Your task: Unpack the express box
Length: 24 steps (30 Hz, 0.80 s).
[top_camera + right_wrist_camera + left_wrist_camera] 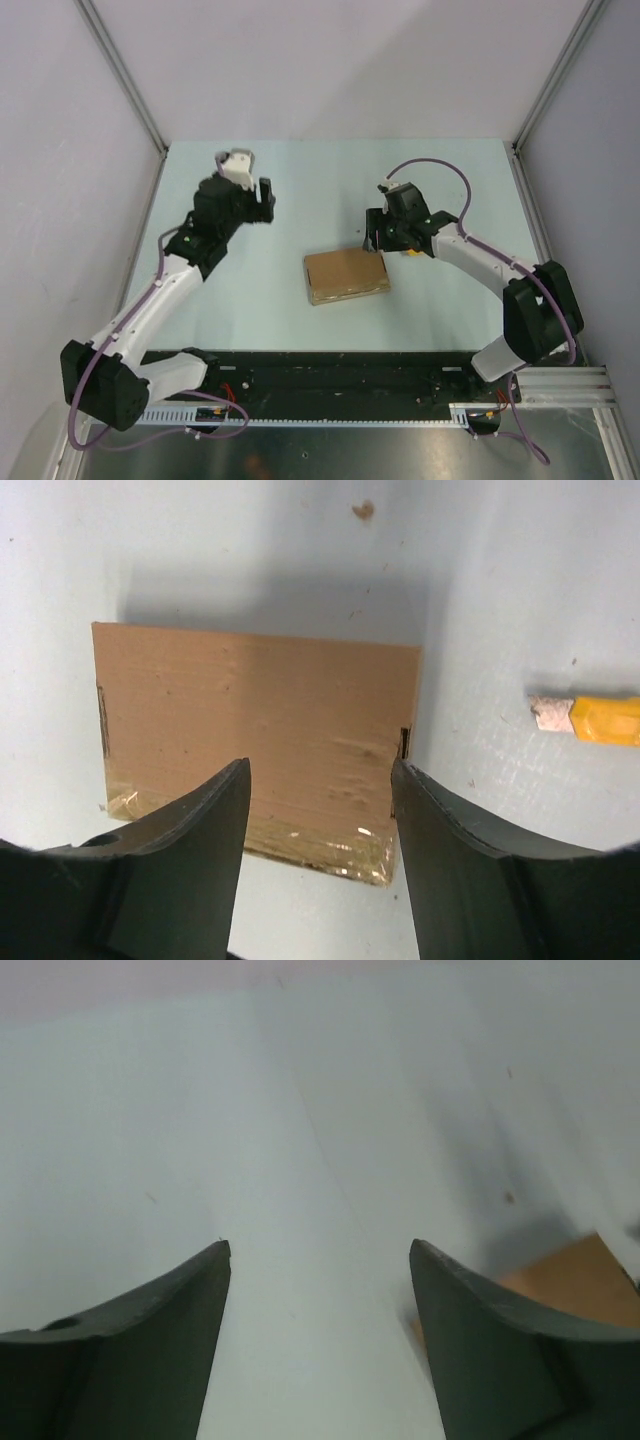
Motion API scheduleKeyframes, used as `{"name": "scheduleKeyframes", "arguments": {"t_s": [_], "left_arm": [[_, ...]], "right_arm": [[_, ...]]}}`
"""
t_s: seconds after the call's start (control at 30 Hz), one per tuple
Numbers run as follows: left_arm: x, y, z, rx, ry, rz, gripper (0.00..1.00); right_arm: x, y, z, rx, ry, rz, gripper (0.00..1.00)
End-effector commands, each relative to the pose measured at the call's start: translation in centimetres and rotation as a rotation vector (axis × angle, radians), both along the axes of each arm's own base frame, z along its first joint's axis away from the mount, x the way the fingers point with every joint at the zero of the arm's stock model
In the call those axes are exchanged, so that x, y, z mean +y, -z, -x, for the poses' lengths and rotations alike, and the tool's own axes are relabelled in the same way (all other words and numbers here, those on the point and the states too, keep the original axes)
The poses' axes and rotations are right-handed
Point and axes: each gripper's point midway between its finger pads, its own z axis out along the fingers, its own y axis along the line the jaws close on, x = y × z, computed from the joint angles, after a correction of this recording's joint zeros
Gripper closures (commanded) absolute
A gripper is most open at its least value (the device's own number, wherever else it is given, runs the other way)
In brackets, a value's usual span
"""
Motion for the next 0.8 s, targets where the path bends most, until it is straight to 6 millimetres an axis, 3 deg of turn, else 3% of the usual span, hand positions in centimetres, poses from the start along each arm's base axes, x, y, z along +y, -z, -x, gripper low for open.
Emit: {"name": "scheduleKeyframes", "arguments": {"t_s": [0.0,0.03,0.07,0.1,0.13,0.17,0.27,0.3,0.43,0.57,0.67,0.77], "left_arm": [[-3.8,6.9,4.6,0.190,0.188,0.159,0.34],[-4.5,7.8,5.5,0.205,0.224,0.173,0.40],[-6.4,10.7,7.9,0.276,0.315,0.165,0.45],[-7.4,11.7,9.3,0.290,0.367,0.147,0.48],[-8.3,12.3,10.7,0.286,0.417,0.124,0.48],[-10.4,14.2,13.5,0.307,0.523,0.062,0.46],[-13.4,16.0,17.7,0.333,0.687,-0.011,0.41],[-13.9,16.3,18.4,0.348,0.716,-0.010,0.41],[-15.4,17.8,20.3,0.424,0.782,-0.009,0.43],[-16.6,21.1,21.4,0.522,0.812,-0.080,0.47],[-17.0,23.5,21.0,0.589,0.775,-0.106,0.56],[-16.4,24.9,18.9,0.589,0.655,-0.161,0.60]], "right_arm": [[0.8,0.6,-3.2,-0.081,0.023,-0.023,0.40],[1.0,0.6,-3.7,-0.094,0.030,-0.032,0.43],[1.4,0.1,-4.8,-0.129,0.038,-0.055,0.46],[1.1,1.0,-5.5,-0.117,0.073,-0.043,0.47],[1.3,1.1,-6.0,-0.123,0.075,-0.042,0.49],[1.5,1.4,-6.6,-0.130,0.072,-0.037,0.51],[2.3,2.5,-7.9,-0.128,0.062,-0.017,0.52],[2.5,2.3,-8.5,-0.137,0.060,-0.019,0.53],[3.2,4.8,-9.4,-0.091,0.060,-0.005,0.54],[3.9,6.2,-9.9,-0.071,0.054,0.002,0.55],[4.2,6.8,-10.2,-0.057,0.050,0.013,0.60],[4.0,7.1,-9.8,-0.039,0.043,0.028,0.61]]}}
